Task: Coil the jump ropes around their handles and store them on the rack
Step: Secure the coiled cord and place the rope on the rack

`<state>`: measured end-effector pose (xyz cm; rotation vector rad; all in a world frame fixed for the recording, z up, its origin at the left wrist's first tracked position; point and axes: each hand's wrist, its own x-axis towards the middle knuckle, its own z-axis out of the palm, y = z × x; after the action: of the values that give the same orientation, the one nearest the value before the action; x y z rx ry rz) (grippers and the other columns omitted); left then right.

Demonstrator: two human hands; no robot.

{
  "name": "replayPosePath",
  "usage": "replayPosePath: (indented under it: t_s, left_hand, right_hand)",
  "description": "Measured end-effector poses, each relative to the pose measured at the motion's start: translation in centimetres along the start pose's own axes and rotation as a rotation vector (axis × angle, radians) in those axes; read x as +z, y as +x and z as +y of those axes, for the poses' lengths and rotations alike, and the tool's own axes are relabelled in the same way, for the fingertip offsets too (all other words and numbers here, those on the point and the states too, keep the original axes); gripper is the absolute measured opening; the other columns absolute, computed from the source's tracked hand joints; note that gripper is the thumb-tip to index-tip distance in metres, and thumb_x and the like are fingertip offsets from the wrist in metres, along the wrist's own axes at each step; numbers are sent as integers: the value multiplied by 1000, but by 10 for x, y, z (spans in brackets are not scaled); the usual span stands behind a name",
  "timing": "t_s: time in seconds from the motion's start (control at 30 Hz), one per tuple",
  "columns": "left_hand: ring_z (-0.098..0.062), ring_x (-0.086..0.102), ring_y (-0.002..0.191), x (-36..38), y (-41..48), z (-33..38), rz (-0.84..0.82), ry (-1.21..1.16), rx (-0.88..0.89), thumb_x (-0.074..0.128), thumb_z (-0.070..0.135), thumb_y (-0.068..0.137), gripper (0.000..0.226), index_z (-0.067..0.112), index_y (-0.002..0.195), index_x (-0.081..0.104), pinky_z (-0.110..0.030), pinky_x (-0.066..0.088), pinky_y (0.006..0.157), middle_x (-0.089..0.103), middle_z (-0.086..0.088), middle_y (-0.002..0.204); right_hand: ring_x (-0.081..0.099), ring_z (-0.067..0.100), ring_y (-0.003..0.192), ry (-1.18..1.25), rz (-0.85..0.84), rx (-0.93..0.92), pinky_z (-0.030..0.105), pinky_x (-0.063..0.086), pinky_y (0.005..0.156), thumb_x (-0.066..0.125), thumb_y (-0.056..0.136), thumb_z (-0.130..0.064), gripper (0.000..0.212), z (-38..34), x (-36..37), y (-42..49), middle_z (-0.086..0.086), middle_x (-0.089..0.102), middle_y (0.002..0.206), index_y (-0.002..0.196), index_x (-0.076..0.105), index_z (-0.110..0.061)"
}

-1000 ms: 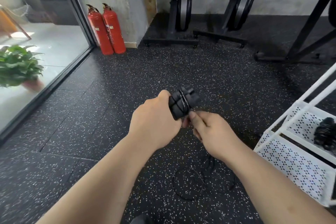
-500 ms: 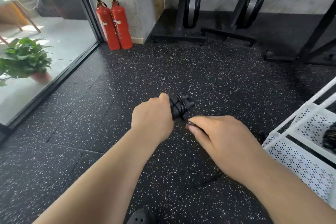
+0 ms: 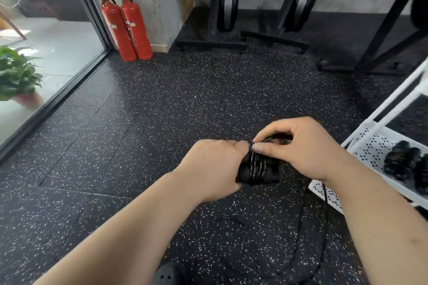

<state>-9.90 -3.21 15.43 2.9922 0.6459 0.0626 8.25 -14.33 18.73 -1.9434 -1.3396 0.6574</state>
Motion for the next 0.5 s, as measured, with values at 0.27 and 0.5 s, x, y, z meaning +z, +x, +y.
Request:
replayPosePath:
  t_s: [0.27, 0.5]
  left_hand:
    - [-18, 63, 93, -12, 1, -5, 121, -39, 89, 70, 47, 87, 45, 34, 99, 29, -33, 43, 74, 59, 13, 103]
    - [-8, 56, 79, -21, -7, 2, 220, -418, 15, 81, 41, 76, 46, 34, 114, 54, -32, 48, 73, 56, 20, 86]
  right_hand:
    - [72, 17, 89, 268, -4, -22, 32, 53, 86, 87, 75, -44, 22, 2, -12, -1, -1, 80, 91, 88, 84, -26]
    - [58, 6, 68, 458, -10, 38, 29, 43, 73, 80, 83, -46, 33, 3, -12, 2, -3, 69, 74, 78, 77, -14]
